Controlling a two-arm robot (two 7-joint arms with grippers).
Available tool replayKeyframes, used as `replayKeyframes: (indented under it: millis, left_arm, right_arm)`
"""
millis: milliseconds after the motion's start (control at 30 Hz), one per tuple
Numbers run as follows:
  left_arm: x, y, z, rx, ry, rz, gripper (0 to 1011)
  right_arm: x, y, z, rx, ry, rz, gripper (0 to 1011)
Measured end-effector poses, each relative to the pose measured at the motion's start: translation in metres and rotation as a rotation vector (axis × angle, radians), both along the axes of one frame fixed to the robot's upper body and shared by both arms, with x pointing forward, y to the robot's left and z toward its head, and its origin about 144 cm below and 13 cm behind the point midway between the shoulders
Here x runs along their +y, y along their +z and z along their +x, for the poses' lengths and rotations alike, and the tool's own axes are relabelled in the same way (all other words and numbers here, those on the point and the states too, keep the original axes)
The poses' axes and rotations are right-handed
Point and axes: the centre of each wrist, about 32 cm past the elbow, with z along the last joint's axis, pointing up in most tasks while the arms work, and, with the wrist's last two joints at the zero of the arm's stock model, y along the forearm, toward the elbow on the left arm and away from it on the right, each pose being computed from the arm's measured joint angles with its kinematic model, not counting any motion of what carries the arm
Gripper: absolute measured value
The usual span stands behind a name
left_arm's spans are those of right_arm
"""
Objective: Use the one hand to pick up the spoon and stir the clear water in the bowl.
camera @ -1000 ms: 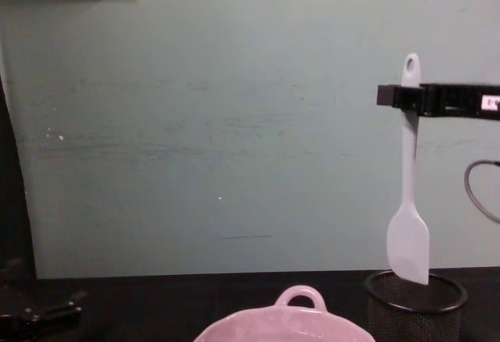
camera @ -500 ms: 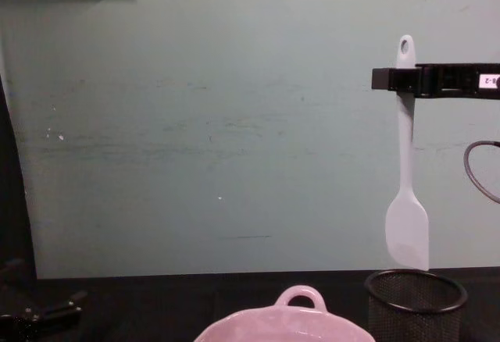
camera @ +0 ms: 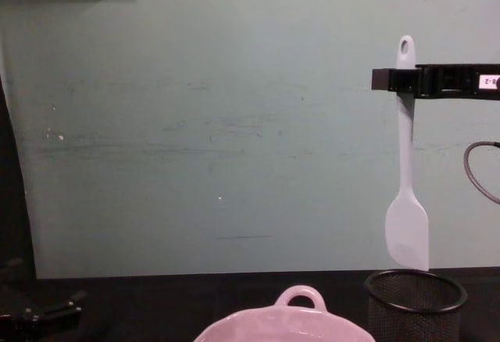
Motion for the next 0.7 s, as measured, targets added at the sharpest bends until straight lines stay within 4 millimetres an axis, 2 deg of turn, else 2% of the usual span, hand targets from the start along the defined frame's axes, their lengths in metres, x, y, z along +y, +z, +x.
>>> replayKeyframes:
  millis: [333,467,500,533,700]
  left_arm:
    - [0.000,0.000,0.000,0.000,0.000,0.000,1011]
    - [0.000,0.000,0.000,0.000,0.000,0.000,1011]
    - [0.000,0.000,0.000,0.000,0.000,0.000,1011]
    - [0.000,0.000,0.000,0.000,0.000,0.000,1011]
    - [0.000,0.000,0.000,0.000,0.000,0.000,1011]
  right_arm:
    - [0.003,-0.001,0.000,0.001,0.009,0.002,120]
    - [0.014,-0.001,0.002,0.002,0.042,0.010,120]
    - [0.024,-0.001,0.003,0.005,0.070,0.013,119]
    - [0.024,-0.001,0.003,0.005,0.070,0.013,120]
    - [0.049,-0.006,0.008,0.009,0.140,0.013,119]
